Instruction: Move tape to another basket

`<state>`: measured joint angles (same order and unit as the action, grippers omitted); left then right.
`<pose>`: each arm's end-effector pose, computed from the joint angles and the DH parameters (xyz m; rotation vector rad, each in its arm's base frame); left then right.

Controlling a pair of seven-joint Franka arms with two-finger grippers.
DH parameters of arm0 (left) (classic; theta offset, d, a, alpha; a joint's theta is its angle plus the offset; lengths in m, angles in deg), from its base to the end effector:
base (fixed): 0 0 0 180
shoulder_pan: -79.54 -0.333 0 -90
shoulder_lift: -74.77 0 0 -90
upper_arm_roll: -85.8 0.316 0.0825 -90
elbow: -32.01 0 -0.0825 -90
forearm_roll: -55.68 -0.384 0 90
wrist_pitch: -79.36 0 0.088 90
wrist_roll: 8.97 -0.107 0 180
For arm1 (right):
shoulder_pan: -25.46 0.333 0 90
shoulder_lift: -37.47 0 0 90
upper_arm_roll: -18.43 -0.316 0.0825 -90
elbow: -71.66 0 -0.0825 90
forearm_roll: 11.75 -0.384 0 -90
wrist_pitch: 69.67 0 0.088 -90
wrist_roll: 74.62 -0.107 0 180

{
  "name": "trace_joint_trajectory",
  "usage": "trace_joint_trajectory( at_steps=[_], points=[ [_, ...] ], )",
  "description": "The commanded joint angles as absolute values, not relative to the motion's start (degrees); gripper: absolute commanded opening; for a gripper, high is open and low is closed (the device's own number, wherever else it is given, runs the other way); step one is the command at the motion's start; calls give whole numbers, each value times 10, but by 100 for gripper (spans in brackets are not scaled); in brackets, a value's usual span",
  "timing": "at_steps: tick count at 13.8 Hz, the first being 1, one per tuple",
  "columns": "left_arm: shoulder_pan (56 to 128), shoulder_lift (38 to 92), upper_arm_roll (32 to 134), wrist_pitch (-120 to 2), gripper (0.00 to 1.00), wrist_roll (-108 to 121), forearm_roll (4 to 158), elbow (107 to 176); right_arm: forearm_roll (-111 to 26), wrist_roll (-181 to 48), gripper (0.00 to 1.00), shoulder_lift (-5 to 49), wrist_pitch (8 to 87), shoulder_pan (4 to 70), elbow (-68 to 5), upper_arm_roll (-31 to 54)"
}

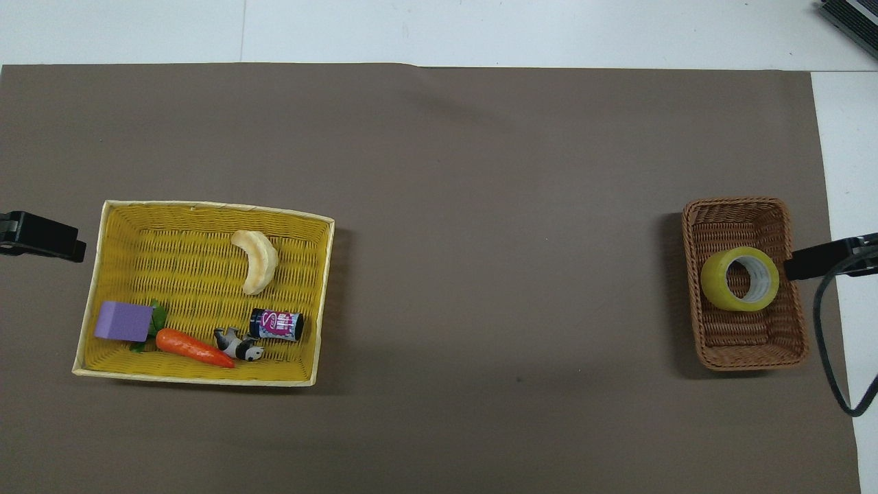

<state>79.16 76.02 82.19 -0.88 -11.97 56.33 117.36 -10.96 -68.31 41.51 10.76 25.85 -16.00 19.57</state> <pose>0.5287 -0.0316 0.6596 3.1253 -0.1724 -0.1056 0.5143 -0.0088 0.6670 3.1280 0.1490 -0.0882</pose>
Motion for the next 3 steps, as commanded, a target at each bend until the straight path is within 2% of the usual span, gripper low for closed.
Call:
trace_joint_trajectory(
  at_steps=[1,3],
  points=[
    [791,769,823,0,100,-118,565,1176,-116,-674,100,409,114,255,-150,195],
    [792,770,822,0,100,-117,565,1176,-118,-677,100,410,114,255,-152,195]
  ],
)
